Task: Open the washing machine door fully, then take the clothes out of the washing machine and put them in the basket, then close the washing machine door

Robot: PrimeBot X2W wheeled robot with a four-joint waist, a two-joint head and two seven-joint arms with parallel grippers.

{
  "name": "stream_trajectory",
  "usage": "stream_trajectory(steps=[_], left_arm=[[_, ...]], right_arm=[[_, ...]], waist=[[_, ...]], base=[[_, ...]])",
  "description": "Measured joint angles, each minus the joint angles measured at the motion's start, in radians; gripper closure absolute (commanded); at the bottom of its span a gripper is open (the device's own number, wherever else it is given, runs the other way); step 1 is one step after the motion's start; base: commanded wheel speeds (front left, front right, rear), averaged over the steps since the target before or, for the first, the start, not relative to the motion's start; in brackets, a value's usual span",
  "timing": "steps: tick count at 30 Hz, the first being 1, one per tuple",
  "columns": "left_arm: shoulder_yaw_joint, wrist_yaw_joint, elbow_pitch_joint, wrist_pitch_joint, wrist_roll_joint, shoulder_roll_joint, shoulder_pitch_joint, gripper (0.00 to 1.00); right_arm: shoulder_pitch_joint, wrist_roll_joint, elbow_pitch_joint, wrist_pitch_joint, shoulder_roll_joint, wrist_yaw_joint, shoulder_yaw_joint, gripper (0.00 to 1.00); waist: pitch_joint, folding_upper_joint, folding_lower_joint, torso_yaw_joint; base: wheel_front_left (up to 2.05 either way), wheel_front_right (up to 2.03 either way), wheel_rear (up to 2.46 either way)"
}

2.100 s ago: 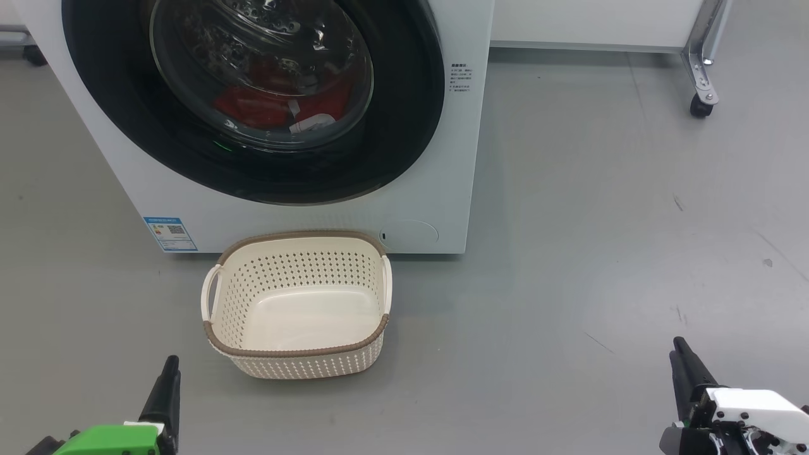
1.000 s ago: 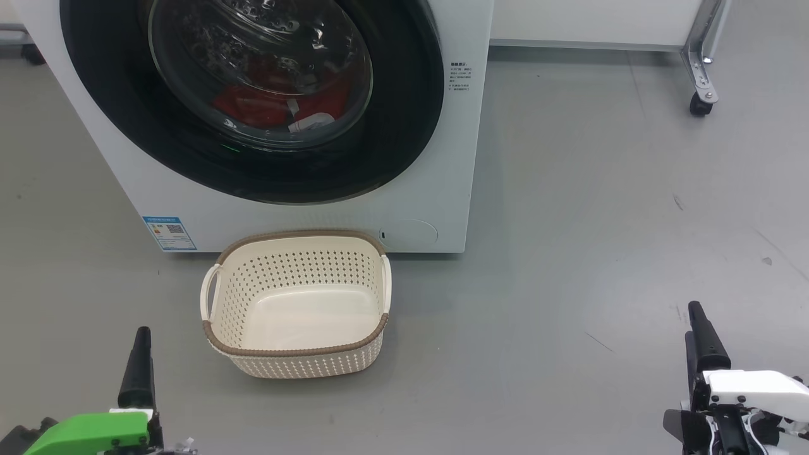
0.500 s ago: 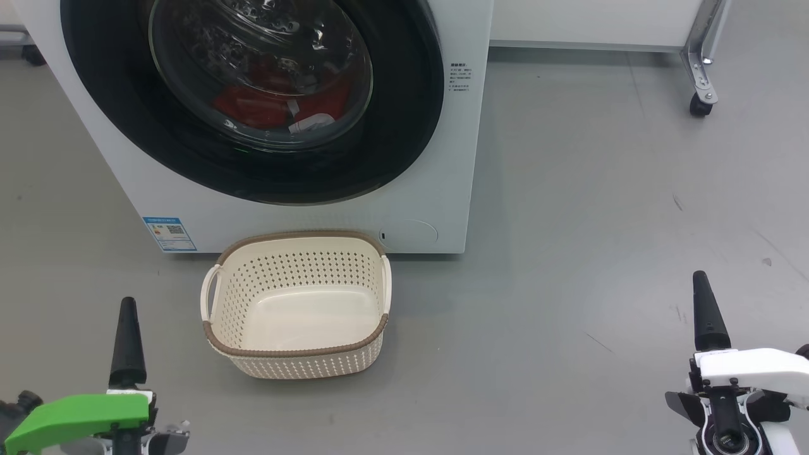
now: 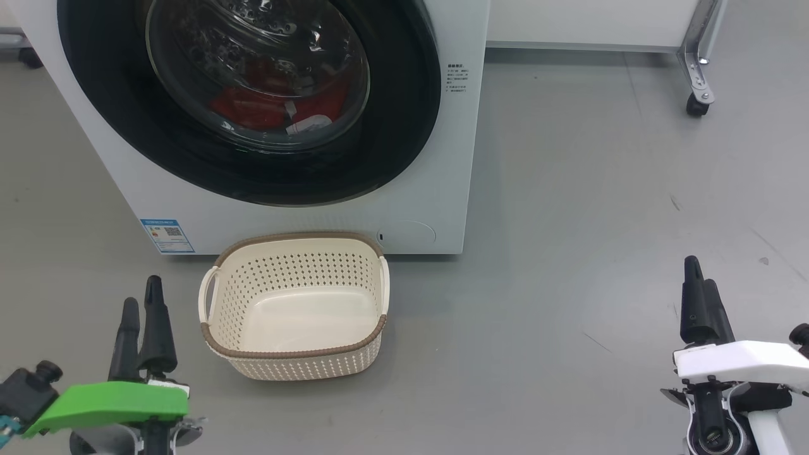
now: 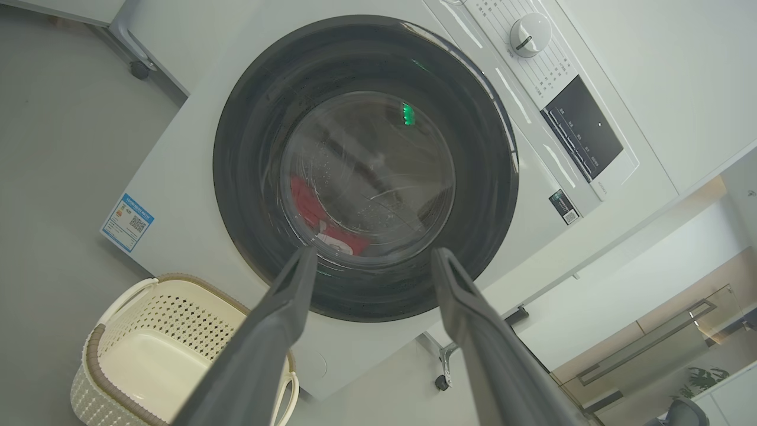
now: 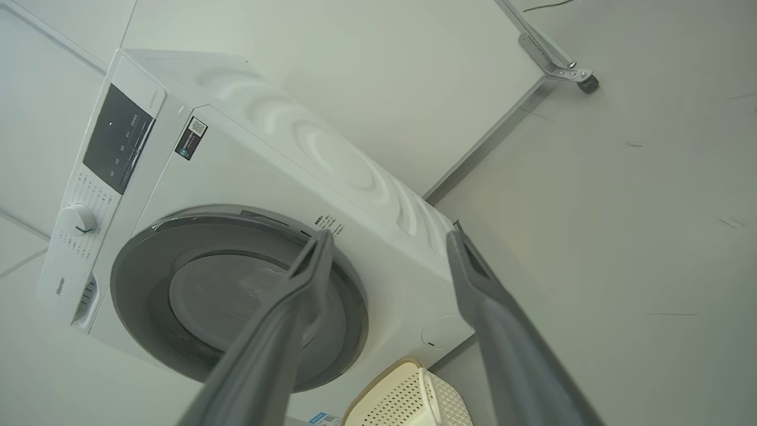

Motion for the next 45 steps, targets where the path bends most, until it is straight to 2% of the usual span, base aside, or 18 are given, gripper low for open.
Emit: stream_trajectory(steps=[14, 22, 32, 36, 45], left_arm=[[-0.104, -0.001, -0.007, -0.049, 0.387, 0.025, 0.006, 0.00], [-0.155, 0.016, 0.004, -0.074, 0.600, 0.039, 0.010, 0.00], [-0.198, 0.059, 0.058, -0.112, 0.771, 0.038, 0.017, 0.00], [-0.200, 0.081, 0.084, -0.126, 0.799, 0.037, 0.023, 0.00], [-0.227, 0.097, 0.130, -0.147, 0.872, 0.036, 0.024, 0.00]], right_arm=[[0.001, -0.284, -0.020, -0.051, -0.010, -0.001, 0.047, 0.00], [0.001, -0.438, -0.006, -0.075, -0.017, -0.029, 0.084, 0.00], [0.002, -0.620, 0.040, -0.113, -0.026, -0.063, 0.127, 0.00], [0.002, -0.674, 0.062, -0.123, -0.026, -0.079, 0.140, 0.00], [0.002, -0.747, 0.107, -0.143, -0.026, -0.099, 0.162, 0.00]], waist=[[0.007, 0.0000, 0.0000, -0.004], [0.011, 0.0000, 0.0000, -0.004], [0.014, 0.0000, 0.0000, -0.005], [0.014, 0.0000, 0.0000, -0.006], [0.012, 0.0000, 0.0000, -0.009]], base=[[0.00, 0.00, 0.00], [0.00, 0.00, 0.00], [0.00, 0.00, 0.00], [0.00, 0.00, 0.00], [0.00, 0.00, 0.00]])
